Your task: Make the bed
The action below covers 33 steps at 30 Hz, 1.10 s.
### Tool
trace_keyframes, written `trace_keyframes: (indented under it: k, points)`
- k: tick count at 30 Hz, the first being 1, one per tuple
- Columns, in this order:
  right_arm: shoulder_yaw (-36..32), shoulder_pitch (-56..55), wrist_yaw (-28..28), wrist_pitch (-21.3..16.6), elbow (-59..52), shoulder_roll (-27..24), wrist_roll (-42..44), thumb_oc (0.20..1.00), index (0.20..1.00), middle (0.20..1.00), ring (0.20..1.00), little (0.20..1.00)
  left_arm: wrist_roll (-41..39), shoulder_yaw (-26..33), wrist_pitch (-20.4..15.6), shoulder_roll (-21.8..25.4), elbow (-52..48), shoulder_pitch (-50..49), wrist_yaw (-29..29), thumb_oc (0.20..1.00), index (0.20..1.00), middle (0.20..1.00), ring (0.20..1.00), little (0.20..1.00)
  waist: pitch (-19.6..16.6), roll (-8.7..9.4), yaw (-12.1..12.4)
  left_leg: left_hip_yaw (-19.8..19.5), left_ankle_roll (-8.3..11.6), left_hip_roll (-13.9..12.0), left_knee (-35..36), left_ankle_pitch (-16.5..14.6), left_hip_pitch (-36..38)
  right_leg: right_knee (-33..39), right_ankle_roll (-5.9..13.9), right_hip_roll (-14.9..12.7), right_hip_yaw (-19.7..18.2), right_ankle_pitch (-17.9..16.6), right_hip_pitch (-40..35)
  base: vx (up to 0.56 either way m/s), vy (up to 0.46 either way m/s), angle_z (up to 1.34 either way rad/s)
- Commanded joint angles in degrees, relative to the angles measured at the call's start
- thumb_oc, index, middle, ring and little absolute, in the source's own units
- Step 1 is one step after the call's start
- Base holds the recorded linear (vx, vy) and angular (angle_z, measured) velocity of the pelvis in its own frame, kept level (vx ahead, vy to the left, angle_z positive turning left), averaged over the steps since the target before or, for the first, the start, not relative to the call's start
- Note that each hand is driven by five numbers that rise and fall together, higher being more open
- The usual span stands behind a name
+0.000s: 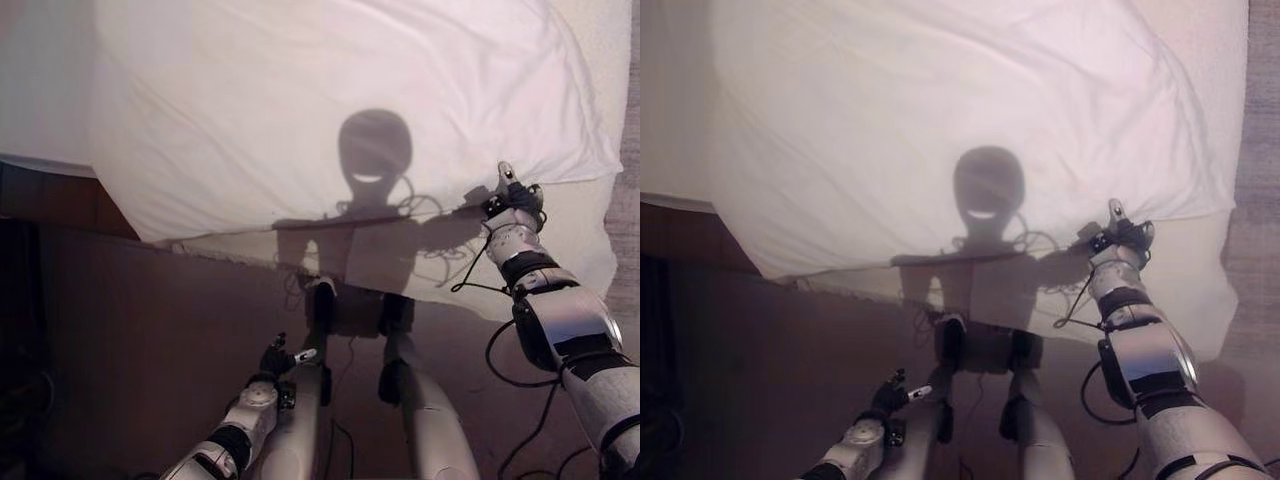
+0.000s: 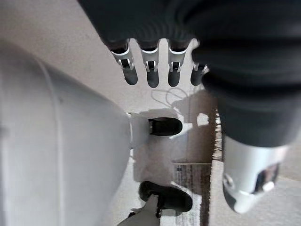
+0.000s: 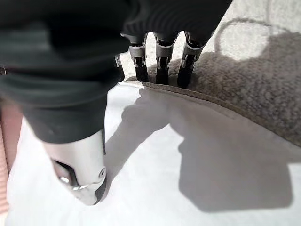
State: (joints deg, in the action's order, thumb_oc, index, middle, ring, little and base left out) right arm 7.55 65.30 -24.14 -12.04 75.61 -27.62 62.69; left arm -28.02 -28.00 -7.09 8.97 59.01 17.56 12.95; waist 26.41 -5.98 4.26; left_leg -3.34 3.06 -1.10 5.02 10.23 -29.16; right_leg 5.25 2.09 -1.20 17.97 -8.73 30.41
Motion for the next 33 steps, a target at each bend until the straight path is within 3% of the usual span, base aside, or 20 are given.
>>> trace_keyframes:
  k: [1, 14, 16, 24, 33]
  points:
    - [3.9, 12.5, 8.5, -2.9, -5.4, -5.5, 2.2, 1.0, 1.0, 1.0, 1.0, 1.0, -1.0, -1.6, -0.6, 1.1, -1.2, -0.6, -1.0, 1.0, 1.0, 1.0, 1.0, 1.0, 2.3, 1.75, 3.2, 1.0, 1.34, 4.2, 0.0, -1.6, 1.2, -2.6, 4.31, -1.0, -4.0, 1.5, -3.8, 0.0, 0.0, 0.0]
    - [4.7, 16.7, 9.8, -6.7, -8.7, -5.9, 6.9, 1.0, 1.0, 1.0, 1.0, 1.0, -1.2, -2.2, -0.6, 1.8, -0.1, -0.4, -1.4, 1.0, 1.0, 1.0, 1.0, 1.0, 1.7, 1.81, 3.6, 0.4, 1.66, 4.5, 0.0, -1.6, 1.5, -2.5, 4.54, -1.4, -3.5, 1.6, -4.2, 0.0, 0.0, 0.0]
    - [4.9, 17.5, 8.5, -6.9, -8.1, -5.9, 5.4, 0.2, 0.2, 0.2, 0.2, 0.2, -1.2, -2.2, -0.6, 1.9, -0.1, -0.4, -1.3, 1.0, 1.0, 1.0, 1.0, 1.0, 1.7, 1.79, 3.6, 0.5, 1.62, 4.6, 0.0, -1.7, 1.8, -2.8, 4.56, -1.5, -3.5, 1.7, -4.4, 0.0, 0.0, 0.0]
    - [6.9, 19.3, 4.9, -6.2, -7.9, -5.7, 0.2, 0.2, 0.2, 0.2, 0.2, 0.2, -1.3, -1.9, -0.5, 1.9, 0.5, -0.5, -0.4, 1.0, 1.0, 1.0, 1.0, 1.0, 1.2, 1.92, 3.2, 0.7, 1.1, 4.5, 0.0, -2.0, 3.4, -4.4, 4.35, -2.0, -4.0, 2.5, -5.1, 0.0, 0.004, 0.0]
    - [7.3, 17.0, 2.1, -5.3, -10.3, -9.6, -4.7, 0.2, 0.2, 0.2, 0.2, 0.2, -0.4, -1.1, -0.7, 2.0, 0.7, -1.1, -0.3, 1.0, 1.0, 1.0, 1.0, 1.0, 0.1, 2.3, 1.7, 0.5, 0.71, 5.1, 0.0, -2.5, 6.5, -6.0, 4.27, -2.8, -4.1, 3.5, -7.5, -0.01, 0.014, 0.08]
